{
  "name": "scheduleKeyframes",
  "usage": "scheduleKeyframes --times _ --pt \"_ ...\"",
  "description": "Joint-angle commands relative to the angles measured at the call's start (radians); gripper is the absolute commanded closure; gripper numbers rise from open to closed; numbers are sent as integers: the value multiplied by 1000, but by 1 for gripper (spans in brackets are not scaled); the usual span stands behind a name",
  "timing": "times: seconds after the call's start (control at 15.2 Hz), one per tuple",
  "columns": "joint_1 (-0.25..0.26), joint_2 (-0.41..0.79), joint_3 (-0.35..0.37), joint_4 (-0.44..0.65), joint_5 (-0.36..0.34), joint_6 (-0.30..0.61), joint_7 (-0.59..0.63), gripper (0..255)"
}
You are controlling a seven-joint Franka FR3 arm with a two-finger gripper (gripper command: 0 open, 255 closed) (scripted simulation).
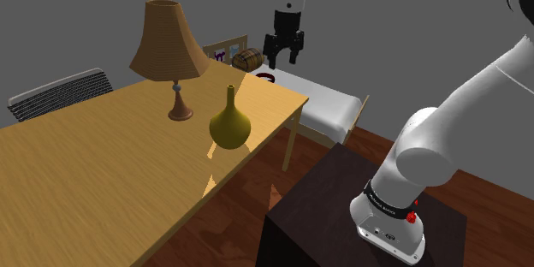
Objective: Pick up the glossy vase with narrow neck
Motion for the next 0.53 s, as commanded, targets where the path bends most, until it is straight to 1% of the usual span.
scheduleKeyframes --times 0.0,0.46 --pt "4 76 3 37 5 35 2 0" --pt "21 341 20 216 20 106 15 0"
